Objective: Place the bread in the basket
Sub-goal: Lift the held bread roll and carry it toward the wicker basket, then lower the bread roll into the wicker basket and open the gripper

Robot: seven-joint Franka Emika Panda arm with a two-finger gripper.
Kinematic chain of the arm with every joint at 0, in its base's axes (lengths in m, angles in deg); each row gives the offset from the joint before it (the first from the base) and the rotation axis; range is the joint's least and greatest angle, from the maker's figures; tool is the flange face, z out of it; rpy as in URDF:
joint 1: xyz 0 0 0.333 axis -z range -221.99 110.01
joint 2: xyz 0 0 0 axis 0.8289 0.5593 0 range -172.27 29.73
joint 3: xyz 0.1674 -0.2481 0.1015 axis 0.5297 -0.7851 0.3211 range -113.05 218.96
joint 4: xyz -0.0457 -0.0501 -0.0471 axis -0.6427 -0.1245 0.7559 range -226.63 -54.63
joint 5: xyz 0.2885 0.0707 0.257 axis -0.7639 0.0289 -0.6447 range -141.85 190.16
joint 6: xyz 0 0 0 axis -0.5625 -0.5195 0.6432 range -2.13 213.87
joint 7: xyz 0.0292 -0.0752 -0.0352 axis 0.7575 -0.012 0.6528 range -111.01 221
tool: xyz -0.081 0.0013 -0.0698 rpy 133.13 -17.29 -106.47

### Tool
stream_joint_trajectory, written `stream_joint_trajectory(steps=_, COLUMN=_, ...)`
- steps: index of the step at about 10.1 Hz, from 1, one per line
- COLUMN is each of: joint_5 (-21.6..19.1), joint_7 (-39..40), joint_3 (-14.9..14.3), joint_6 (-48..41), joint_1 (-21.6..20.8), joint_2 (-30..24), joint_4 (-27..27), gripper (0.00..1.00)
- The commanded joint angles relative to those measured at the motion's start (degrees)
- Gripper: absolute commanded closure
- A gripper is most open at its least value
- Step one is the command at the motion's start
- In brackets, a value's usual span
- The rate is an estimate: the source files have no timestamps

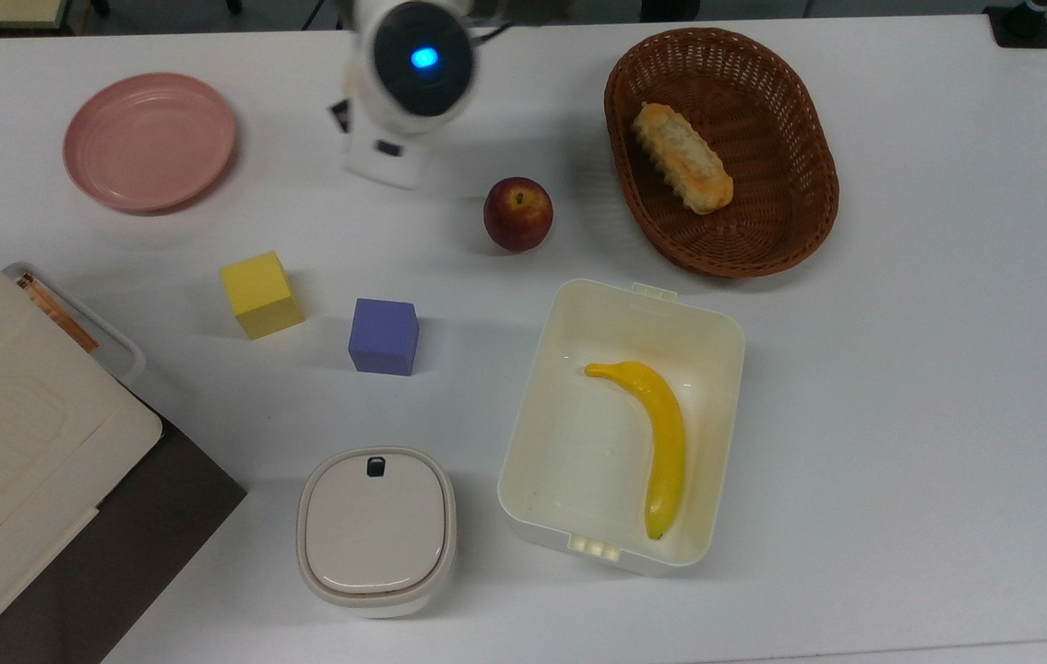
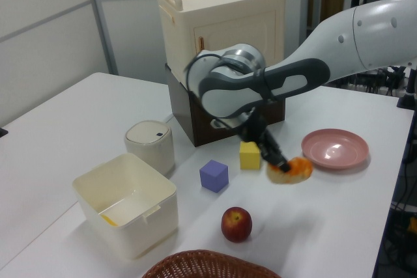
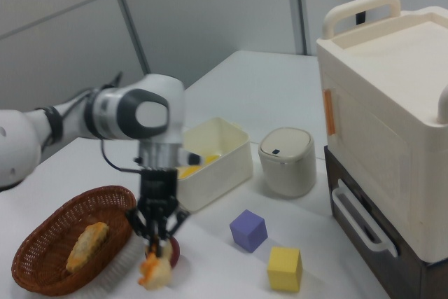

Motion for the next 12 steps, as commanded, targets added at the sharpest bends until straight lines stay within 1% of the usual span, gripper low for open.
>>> stream_joint_trajectory(steps=1, joint_5=-7.39, joint_7=-11.97, joint_3=0.70, joint_6=-1.29, joint_1=-8.75, joint_2=-0.75, joint_4=2.46, gripper=1.00)
stream_joint_trajectory(steps=2, joint_5=-12.64, joint_7=-18.27, joint_3=0.70, joint_6=-0.07, joint_1=-11.48, joint_2=-0.41, joint_4=2.47, gripper=1.00)
stream_joint_trajectory(steps=3, joint_5=-15.65, joint_7=-22.69, joint_3=0.70, joint_6=4.73, joint_1=-15.16, joint_2=-0.40, joint_4=2.38, gripper=1.00)
stream_joint_trajectory(steps=4, joint_5=-17.51, joint_7=-26.30, joint_3=0.61, joint_6=6.95, joint_1=-18.16, joint_2=-0.14, joint_4=2.29, gripper=1.00)
stream_joint_trajectory(steps=5, joint_5=-19.62, joint_7=-29.29, joint_3=0.70, joint_6=8.45, joint_1=-20.19, joint_2=0.03, joint_4=2.38, gripper=0.98)
stream_joint_trajectory(steps=6, joint_5=-20.16, joint_7=-32.11, joint_3=0.61, joint_6=9.69, joint_1=-21.43, joint_2=-0.05, joint_4=2.47, gripper=0.05)
stream_joint_trajectory(steps=7, joint_5=-19.73, joint_7=-33.44, joint_3=0.61, joint_6=9.70, joint_1=-21.70, joint_2=-0.23, joint_4=2.55, gripper=0.00)
stream_joint_trajectory(steps=8, joint_5=-19.38, joint_7=-30.49, joint_3=-0.35, joint_6=9.26, joint_1=-21.27, joint_2=-0.23, joint_4=5.43, gripper=0.00)
stream_joint_trajectory(steps=9, joint_5=-18.68, joint_7=-27.07, joint_3=-1.49, joint_6=8.91, joint_1=-18.74, joint_2=-0.75, joint_4=6.85, gripper=0.00)
stream_joint_trajectory(steps=10, joint_5=-16.76, joint_7=-24.95, joint_3=-1.67, joint_6=8.82, joint_1=-16.71, joint_2=-1.45, joint_4=7.99, gripper=0.00)
stream_joint_trajectory(steps=11, joint_5=-12.22, joint_7=-24.41, joint_3=-1.68, joint_6=8.91, joint_1=-13.21, joint_2=-2.33, joint_4=8.70, gripper=0.00)
stream_joint_trajectory(steps=12, joint_5=-10.17, joint_7=-24.40, joint_3=-1.76, joint_6=8.91, joint_1=-10.91, joint_2=-2.77, joint_4=8.71, gripper=0.00)
